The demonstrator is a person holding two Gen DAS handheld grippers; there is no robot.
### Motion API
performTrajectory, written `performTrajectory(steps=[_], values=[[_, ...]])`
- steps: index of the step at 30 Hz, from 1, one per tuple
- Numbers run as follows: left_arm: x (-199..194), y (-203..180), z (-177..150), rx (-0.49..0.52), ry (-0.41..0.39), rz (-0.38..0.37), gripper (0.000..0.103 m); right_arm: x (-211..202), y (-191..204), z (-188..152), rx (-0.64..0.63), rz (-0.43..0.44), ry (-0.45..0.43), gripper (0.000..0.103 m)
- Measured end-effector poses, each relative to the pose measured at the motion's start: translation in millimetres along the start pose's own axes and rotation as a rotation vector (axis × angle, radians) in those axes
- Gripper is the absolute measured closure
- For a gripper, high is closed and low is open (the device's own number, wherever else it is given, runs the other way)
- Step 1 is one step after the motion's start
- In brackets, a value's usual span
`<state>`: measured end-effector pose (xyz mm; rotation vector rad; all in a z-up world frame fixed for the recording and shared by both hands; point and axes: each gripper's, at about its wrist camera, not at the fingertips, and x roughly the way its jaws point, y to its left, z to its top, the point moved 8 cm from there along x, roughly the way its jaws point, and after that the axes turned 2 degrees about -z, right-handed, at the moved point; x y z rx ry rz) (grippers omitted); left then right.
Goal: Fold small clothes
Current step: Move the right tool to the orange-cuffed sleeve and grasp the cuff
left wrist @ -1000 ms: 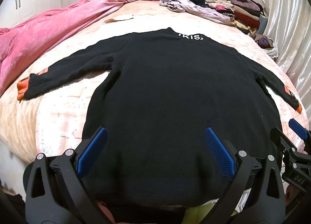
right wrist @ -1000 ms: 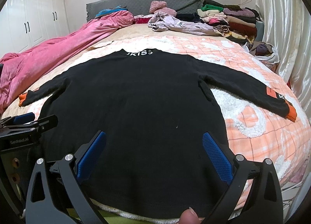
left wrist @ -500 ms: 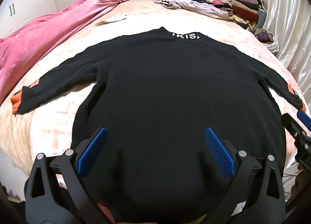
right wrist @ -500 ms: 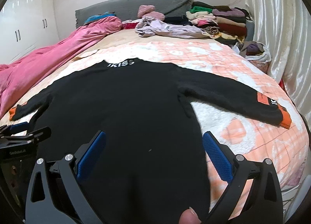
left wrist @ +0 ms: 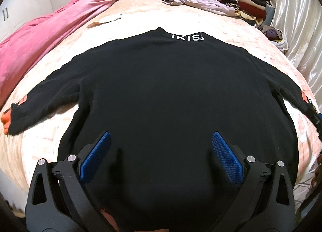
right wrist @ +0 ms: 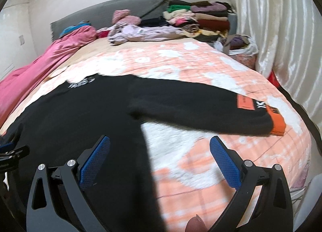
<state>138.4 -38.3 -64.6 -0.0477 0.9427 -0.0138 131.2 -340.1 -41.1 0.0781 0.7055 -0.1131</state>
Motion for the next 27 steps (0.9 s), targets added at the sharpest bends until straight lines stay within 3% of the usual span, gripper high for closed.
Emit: performTrajectory(steps=[20, 27], values=[[49, -26, 58, 0.028, 0.020, -0.067, 0.009, 34, -187, 32, 0.206, -0.325, 0.021, 0.004], [68, -27, 81, 0.036, 0.015, -0.048, 0.009, 64, -231, 17, 0.327, -0.300, 0.133, 0.004]])
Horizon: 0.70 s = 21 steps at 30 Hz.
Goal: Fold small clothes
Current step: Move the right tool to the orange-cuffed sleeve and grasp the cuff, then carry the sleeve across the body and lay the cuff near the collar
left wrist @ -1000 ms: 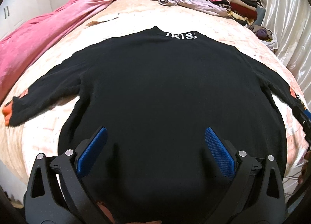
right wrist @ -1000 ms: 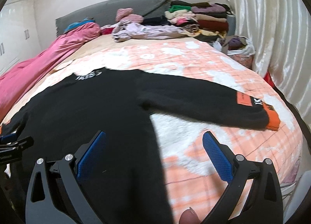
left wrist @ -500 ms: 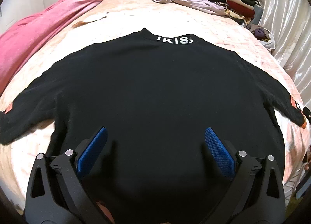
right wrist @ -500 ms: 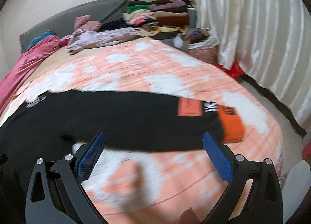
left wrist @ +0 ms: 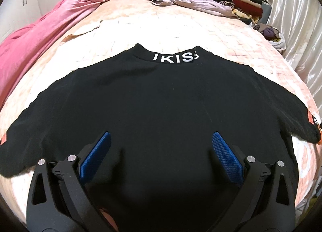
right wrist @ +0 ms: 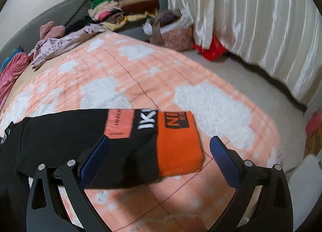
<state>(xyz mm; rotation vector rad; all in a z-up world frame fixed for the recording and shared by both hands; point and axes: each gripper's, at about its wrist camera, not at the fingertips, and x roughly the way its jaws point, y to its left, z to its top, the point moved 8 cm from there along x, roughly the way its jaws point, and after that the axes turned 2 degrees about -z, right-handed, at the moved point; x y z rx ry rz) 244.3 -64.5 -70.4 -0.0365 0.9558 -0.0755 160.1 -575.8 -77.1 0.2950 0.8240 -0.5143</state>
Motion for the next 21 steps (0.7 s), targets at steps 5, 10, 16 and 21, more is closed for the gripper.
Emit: performTrajectory(steps=[5, 10, 16, 21], values=[[17, 8, 11, -0.038, 0.008, -0.007, 0.009, 22, -10, -4, 0.106, 0.103, 0.083, 0.005], [29, 21, 19, -0.043, -0.015, 0.058, 0.009, 33, -18, -1, 0.163, 0.132, 0.102, 0.018], [39, 32, 14, -0.050, -0.016, 0.056, 0.009, 33, -15, 3, 0.159, 0.166, 0.102, 0.073], [41, 35, 11, -0.052, -0.019, 0.024, 0.009, 18, 1, 9, 0.125, 0.196, 0.046, 0.083]])
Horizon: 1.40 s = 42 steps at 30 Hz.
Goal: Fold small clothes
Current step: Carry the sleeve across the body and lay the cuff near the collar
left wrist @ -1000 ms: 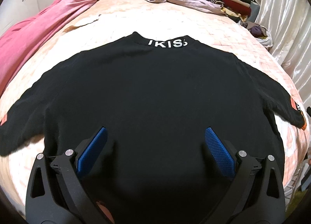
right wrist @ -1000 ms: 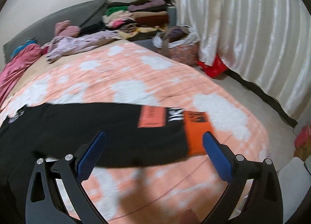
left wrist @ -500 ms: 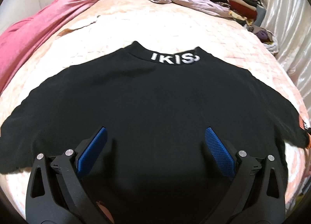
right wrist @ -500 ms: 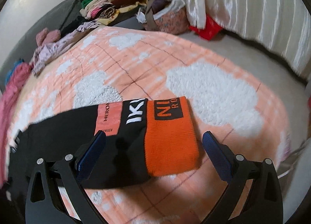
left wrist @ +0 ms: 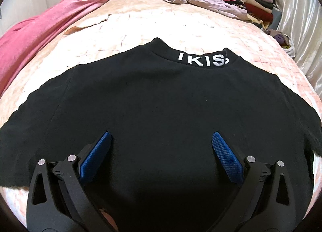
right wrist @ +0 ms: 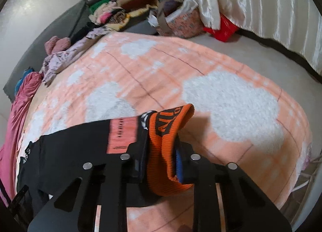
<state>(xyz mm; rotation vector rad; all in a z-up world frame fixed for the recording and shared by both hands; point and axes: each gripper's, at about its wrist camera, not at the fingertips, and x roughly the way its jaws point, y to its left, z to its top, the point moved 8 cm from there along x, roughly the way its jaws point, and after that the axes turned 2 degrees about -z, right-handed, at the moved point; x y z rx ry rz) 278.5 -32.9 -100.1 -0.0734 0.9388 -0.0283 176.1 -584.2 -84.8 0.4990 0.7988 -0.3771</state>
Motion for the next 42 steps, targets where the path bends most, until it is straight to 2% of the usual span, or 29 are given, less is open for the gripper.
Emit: performTrajectory(steps=[3, 7, 12, 19, 23, 28, 31, 33, 34, 35, 36, 42], values=[[-4, 4, 1, -0.013, -0.010, -0.023, 0.009, -14, 20, 5, -0.020, 0.033, -0.036, 0.085], [-9, 13, 1, -0.026, -0.023, -0.036, 0.009, -35, 66, 14, -0.076, 0.104, -0.078, 0.086], [-19, 24, 5, -0.044, -0.048, -0.047, 0.009, -60, 148, 14, -0.178, 0.231, -0.109, 0.086], [-32, 34, 9, -0.059, -0.078, -0.061, 0.009, -73, 277, -12, -0.313, 0.442, -0.055, 0.086], [-34, 44, 10, -0.086, -0.084, -0.061, 0.009, -70, 337, -38, -0.375, 0.511, 0.004, 0.086], [-35, 58, 10, -0.116, -0.086, -0.056, 0.009, -68, 393, -68, -0.428, 0.586, 0.069, 0.086], [-35, 63, 9, -0.132, -0.082, -0.064, 0.009, -68, 419, -85, -0.463, 0.604, 0.095, 0.086], [-35, 65, 9, -0.138, -0.081, -0.075, 0.009, -68, 433, -93, -0.477, 0.633, 0.115, 0.081], [-36, 65, 9, -0.139, -0.081, -0.080, 0.009, -70, 439, -96, -0.475, 0.660, 0.131, 0.076], [-36, 65, 9, -0.142, -0.081, -0.088, 0.009, -70, 442, -97, -0.473, 0.671, 0.136, 0.058], [-37, 65, 9, -0.144, -0.081, -0.098, 0.009, -75, 444, -98, -0.479, 0.683, 0.125, 0.053], [-39, 53, 6, -0.145, -0.082, -0.173, 0.009, -77, 434, -94, -0.516, 0.639, 0.073, 0.053]])
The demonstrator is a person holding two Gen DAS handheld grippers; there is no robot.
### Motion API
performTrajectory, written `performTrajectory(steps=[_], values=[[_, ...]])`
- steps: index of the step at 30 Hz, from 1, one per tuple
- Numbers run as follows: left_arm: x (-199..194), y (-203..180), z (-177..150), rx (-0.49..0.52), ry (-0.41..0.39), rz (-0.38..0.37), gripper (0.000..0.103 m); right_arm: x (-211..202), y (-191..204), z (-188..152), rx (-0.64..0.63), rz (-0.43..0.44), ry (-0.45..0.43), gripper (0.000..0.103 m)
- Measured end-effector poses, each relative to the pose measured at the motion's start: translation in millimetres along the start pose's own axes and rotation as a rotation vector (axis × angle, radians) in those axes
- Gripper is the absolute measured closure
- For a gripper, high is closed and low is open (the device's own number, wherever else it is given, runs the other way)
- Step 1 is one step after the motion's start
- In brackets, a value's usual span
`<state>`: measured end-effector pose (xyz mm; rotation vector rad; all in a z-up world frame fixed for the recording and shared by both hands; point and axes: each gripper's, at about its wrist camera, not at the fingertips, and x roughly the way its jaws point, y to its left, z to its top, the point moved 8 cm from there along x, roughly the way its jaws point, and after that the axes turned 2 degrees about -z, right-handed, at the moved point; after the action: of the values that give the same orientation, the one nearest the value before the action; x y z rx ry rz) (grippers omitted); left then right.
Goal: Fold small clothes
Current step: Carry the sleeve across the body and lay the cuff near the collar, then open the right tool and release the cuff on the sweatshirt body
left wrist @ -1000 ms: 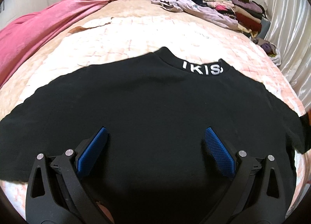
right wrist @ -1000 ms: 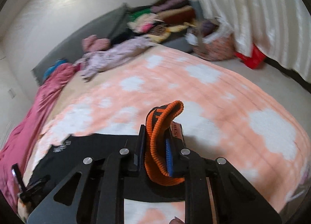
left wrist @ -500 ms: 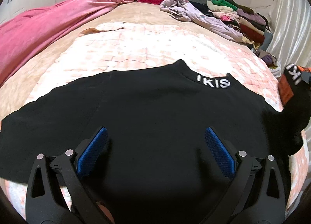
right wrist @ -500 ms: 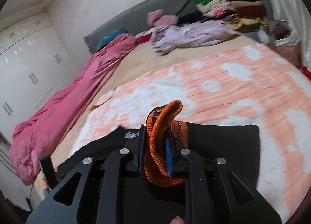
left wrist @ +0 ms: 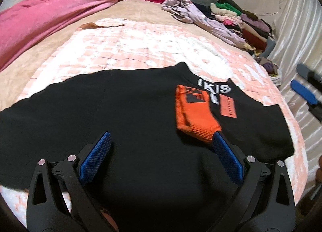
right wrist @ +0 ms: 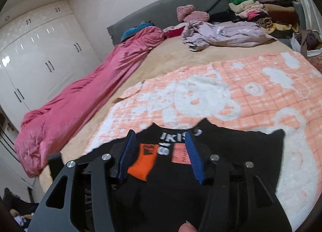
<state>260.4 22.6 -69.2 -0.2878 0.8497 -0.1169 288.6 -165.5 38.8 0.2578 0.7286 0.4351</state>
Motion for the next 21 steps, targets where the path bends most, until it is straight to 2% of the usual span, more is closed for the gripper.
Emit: performTrajectory(steps=[3, 6, 7, 8, 11, 13, 15, 16, 17, 18, 21], values=[[2, -9, -2, -0.008, 0.007, -0.056, 0.012, -3, -21, -8, 0.012, -0.054, 0.004, 0.053], [7, -16, -3, -0.004, 0.016, -0.077, 0.028, -9, -48, -20, 0.031, -0.114, 0.003, 0.053], [9, -19, -2, -0.005, 0.023, -0.090, 0.037, -12, -56, -23, 0.036, -0.137, -0.003, 0.053], [13, -22, -2, -0.017, 0.037, -0.123, 0.042, -15, -63, -26, 0.037, -0.157, -0.007, 0.052], [26, -30, -1, -0.060, 0.074, -0.196, 0.042, -29, -83, -37, 0.047, -0.203, -0.022, 0.052], [37, -37, -3, -0.063, 0.090, -0.208, 0.042, -38, -92, -45, 0.048, -0.225, -0.028, 0.050], [46, -44, -3, -0.034, 0.075, -0.170, 0.056, -45, -100, -50, 0.056, -0.242, -0.038, 0.050], [47, -47, -3, -0.021, 0.070, -0.171, 0.078, -48, -104, -52, 0.061, -0.249, -0.041, 0.050], [48, -51, -4, -0.016, 0.069, -0.194, 0.088, -49, -106, -53, 0.067, -0.254, -0.044, 0.050], [48, -53, -4, -0.023, 0.061, -0.217, 0.090, -51, -110, -55, 0.075, -0.260, -0.047, 0.050], [32, -52, 1, -0.003, 0.013, -0.213, 0.093, -51, -119, -59, 0.079, -0.294, -0.048, 0.050]])
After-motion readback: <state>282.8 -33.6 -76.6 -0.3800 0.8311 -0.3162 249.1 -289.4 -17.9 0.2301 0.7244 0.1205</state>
